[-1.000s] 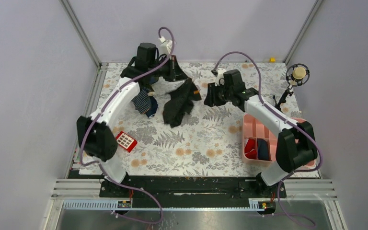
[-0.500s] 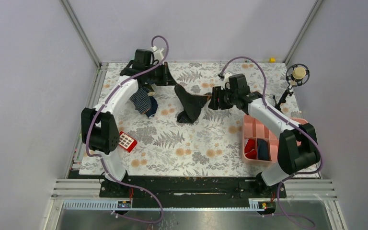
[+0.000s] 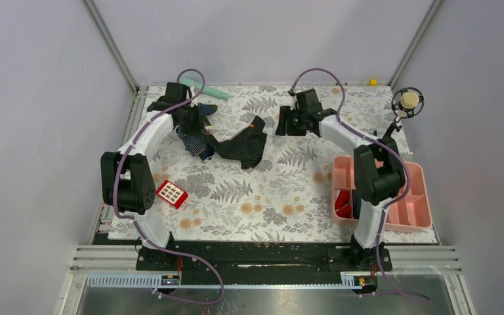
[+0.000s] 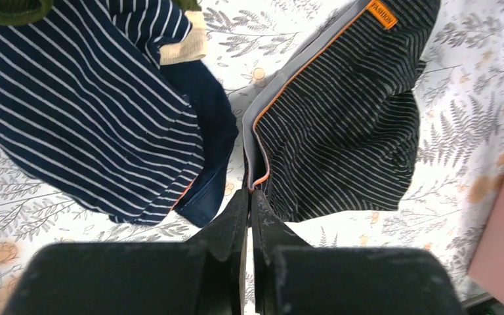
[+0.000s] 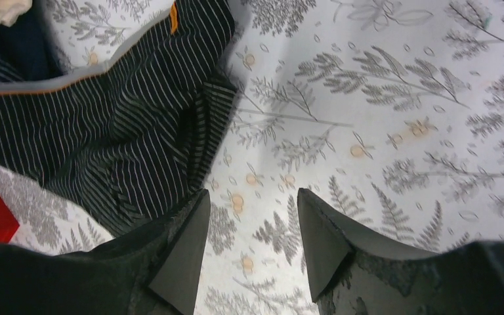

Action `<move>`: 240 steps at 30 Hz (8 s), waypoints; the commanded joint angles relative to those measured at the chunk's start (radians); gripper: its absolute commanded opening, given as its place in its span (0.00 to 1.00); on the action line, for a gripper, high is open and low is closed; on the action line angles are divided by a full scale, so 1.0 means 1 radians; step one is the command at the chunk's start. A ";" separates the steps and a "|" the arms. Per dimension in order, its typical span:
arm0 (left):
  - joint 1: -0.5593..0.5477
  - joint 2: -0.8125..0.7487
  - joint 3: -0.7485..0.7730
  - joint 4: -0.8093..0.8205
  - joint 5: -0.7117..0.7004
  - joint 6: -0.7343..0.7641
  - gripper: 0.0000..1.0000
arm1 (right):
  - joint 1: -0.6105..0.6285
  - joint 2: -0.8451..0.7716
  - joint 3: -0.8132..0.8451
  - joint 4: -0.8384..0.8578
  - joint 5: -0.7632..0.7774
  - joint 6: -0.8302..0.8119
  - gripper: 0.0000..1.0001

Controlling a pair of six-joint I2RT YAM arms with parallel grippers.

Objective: Roll the underwear
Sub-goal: Flatten out the underwear at the center of the board, then fold the underwear at the center of the board.

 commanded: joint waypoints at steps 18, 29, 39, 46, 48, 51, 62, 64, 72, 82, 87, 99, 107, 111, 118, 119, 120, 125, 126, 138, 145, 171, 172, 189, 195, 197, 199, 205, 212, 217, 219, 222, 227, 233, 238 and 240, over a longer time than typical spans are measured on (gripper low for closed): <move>-0.040 -0.053 0.030 0.016 -0.017 0.087 0.00 | 0.220 0.154 -0.003 0.154 -0.167 0.173 0.31; -0.089 -0.275 -0.361 0.104 -0.051 0.142 0.00 | 0.478 -0.286 -0.393 0.104 -0.032 -0.010 0.76; -0.088 -0.161 -0.274 0.003 -0.011 0.152 0.00 | 0.180 -0.322 -0.360 -0.071 -0.032 0.095 0.57; -0.090 -0.160 -0.288 -0.003 -0.007 0.152 0.00 | 0.130 -0.328 -0.496 -0.023 -0.158 0.112 0.53; -0.090 -0.150 -0.280 -0.001 -0.006 0.150 0.00 | 0.118 -0.325 -0.535 0.010 -0.209 0.111 0.64; -0.090 -0.138 -0.266 0.006 -0.007 0.150 0.00 | 0.100 -0.308 -0.580 0.062 -0.276 0.113 0.71; -0.073 -0.140 -0.276 -0.014 -0.027 0.163 0.00 | 0.087 -0.147 -0.569 0.282 -0.399 0.167 0.52; -0.066 -0.143 -0.273 -0.014 -0.024 0.169 0.00 | 0.087 -0.129 -0.543 0.282 -0.401 0.175 0.34; -0.004 -0.193 -0.224 0.031 0.156 0.187 0.00 | 0.060 -0.256 -0.363 0.039 -0.346 0.026 0.20; 0.083 -0.376 -0.170 0.239 0.264 0.155 0.00 | 0.020 -0.511 -0.238 -0.114 -0.096 -0.069 0.04; 0.084 -0.418 -0.163 0.283 0.364 0.120 0.00 | 0.020 -0.599 -0.224 -0.120 -0.022 -0.139 0.06; -0.043 -0.532 -0.058 -0.002 0.447 0.264 0.00 | 0.021 -0.842 -0.300 -0.207 0.043 -0.031 0.04; -0.057 -0.700 -0.116 -0.057 0.518 0.215 0.00 | 0.020 -1.103 -0.312 -0.458 -0.119 -0.142 0.05; -0.084 -0.834 -0.239 -0.003 0.540 0.109 0.00 | 0.021 -1.168 -0.308 -0.545 -0.225 -0.233 0.05; -0.099 -0.781 -0.309 0.040 0.459 0.046 0.00 | 0.005 -1.083 -0.376 -0.461 -0.148 -0.228 0.05; -0.099 -0.741 -0.315 0.049 0.442 0.056 0.00 | 0.004 -1.057 -0.404 -0.415 -0.138 -0.231 0.04; -0.099 -0.694 -0.320 0.066 0.424 0.061 0.00 | 0.005 -1.019 -0.429 -0.360 -0.131 -0.234 0.04; -0.099 -0.313 -0.237 0.092 0.339 0.045 0.00 | 0.003 -0.735 -0.437 -0.141 0.030 -0.182 0.08; -0.098 -0.239 -0.210 0.096 0.326 0.044 0.00 | 0.003 -0.676 -0.431 -0.098 0.070 -0.174 0.08; -0.089 0.194 0.027 0.177 0.122 0.028 0.00 | -0.001 -0.052 -0.040 -0.068 0.288 -0.166 0.11; -0.092 0.223 0.030 0.159 -0.016 0.012 0.02 | -0.001 0.065 0.058 -0.051 0.348 -0.184 0.38; -0.065 0.339 0.047 0.188 0.157 0.088 0.12 | 0.044 -0.249 -0.197 -0.064 -0.047 -0.100 0.49; -0.066 0.338 0.043 0.193 0.161 0.088 0.08 | 0.063 -0.236 -0.189 -0.063 -0.071 -0.144 0.49; -0.064 0.039 -0.327 0.261 0.133 0.009 0.00 | 0.572 -0.058 -0.113 0.188 -0.214 -0.551 0.42; -0.058 0.030 -0.339 0.276 0.102 0.051 0.00 | 0.693 0.027 -0.085 0.258 -0.165 -0.542 0.39; -0.050 0.055 -0.312 0.252 0.107 0.052 0.00 | 0.720 0.045 -0.079 0.267 -0.142 -0.560 0.38; -0.039 0.070 -0.300 0.242 0.116 0.050 0.00 | 0.738 0.056 -0.080 0.270 -0.121 -0.594 0.38; -0.031 0.070 -0.312 0.240 0.140 0.033 0.00 | 0.754 0.102 -0.053 0.259 -0.053 -0.656 0.42; -0.029 0.065 -0.324 0.255 0.139 0.028 0.00 | 0.759 0.150 -0.009 0.216 -0.057 -0.682 0.43; -0.030 0.068 -0.315 0.254 0.135 0.027 0.00 | 0.759 0.142 -0.022 0.190 -0.064 -0.689 0.45; -0.028 0.069 -0.312 0.251 0.132 0.029 0.00 | 0.760 0.133 -0.032 0.187 -0.066 -0.684 0.43; -0.027 0.071 -0.308 0.244 0.133 0.030 0.00 | 0.760 0.126 -0.051 0.184 -0.069 -0.680 0.42; -0.026 0.069 -0.309 0.244 0.129 0.031 0.00 | 0.761 0.144 -0.057 0.180 -0.062 -0.678 0.43; -0.023 0.066 -0.311 0.244 0.123 0.035 0.00 | 0.763 0.178 -0.043 0.182 -0.042 -0.696 0.44; -0.022 0.066 -0.309 0.235 0.119 0.039 0.00 | 0.763 0.206 -0.043 0.182 -0.037 -0.727 0.43; -0.020 0.064 -0.308 0.235 0.118 0.040 0.00 | 0.765 0.217 -0.047 0.187 -0.024 -0.735 0.42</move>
